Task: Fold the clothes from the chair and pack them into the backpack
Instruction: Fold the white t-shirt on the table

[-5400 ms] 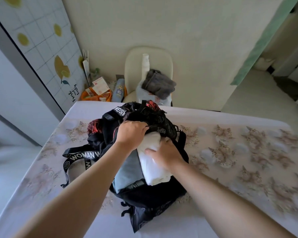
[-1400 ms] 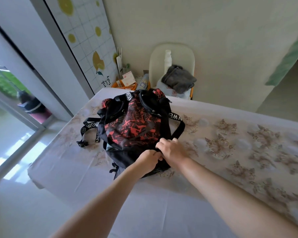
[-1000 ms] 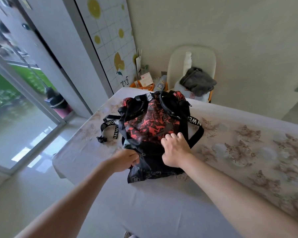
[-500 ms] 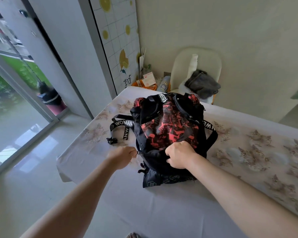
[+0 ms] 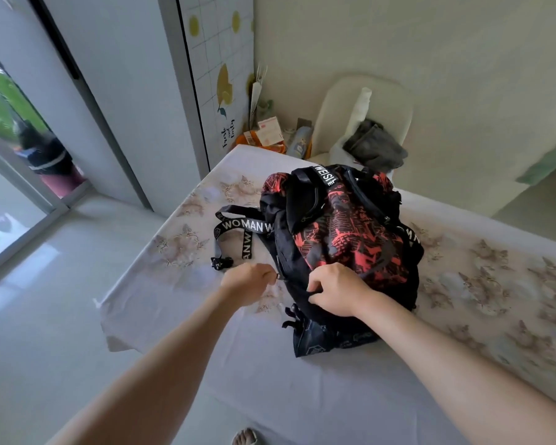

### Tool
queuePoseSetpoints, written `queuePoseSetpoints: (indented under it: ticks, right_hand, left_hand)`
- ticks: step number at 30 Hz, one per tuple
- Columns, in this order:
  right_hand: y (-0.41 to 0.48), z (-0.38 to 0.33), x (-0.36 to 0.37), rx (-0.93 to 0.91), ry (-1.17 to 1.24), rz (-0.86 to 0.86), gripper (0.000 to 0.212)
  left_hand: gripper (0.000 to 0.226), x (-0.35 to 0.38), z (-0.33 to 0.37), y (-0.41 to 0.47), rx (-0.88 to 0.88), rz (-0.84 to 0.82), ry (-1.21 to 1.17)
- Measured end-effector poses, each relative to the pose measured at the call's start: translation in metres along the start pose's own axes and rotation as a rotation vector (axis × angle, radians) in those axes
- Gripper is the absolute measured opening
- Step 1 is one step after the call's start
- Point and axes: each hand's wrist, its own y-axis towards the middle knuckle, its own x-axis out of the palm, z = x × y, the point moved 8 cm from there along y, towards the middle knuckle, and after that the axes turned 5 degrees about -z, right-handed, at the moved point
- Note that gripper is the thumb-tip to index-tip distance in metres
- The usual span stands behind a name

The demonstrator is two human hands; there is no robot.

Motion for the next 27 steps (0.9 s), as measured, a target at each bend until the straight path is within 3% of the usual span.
queuePoseSetpoints:
  ticks: [3,5,8,10,14,17,24,27]
  right_hand:
    - [-0.003,0.002,-0.001,0.058,0.037,-0.054,0.010]
    - [0.001,-0.015,-0.004,0.024,-0.154,0.020,0.013]
    - [0.016,-0.036,0.005,0.067,-0.493,0.145,0.036]
    - [0.028,-0.040,0.012,0.106,-0.595,0.137,0.024]
    - [0.033,-0.037,0.006,0.042,-0.419,0.010,0.017]
    - [0.020,-0.029,0.000,0.009,-0.277,0.027,0.025]
    - [0.010,-0.016,0.015,0.025,-0.130,0.042,0.022]
    - [0.013,-0.014,0.012,0.015,-0.095,0.006,0.020]
  left_hand:
    - [0.028,-0.005,-0.005,0.014,-0.022,0.044,-0.014]
    - [0.027,-0.001,-0.002,0.022,0.004,0.024,-0.109]
    - [0.028,0.007,-0.009,0.026,0.075,-0.028,-0.247]
    - [0.029,0.004,-0.017,0.022,0.089,-0.014,-0.213]
    - [0.030,-0.009,-0.023,0.033,0.031,0.028,-0.085]
    - [0.030,-0.025,-0.031,0.060,-0.067,0.073,-0.073]
    - [0.025,-0.037,-0.043,0.110,-0.209,0.136,0.045]
    - [0.024,-0.045,-0.033,0.105,-0.223,0.271,0.109]
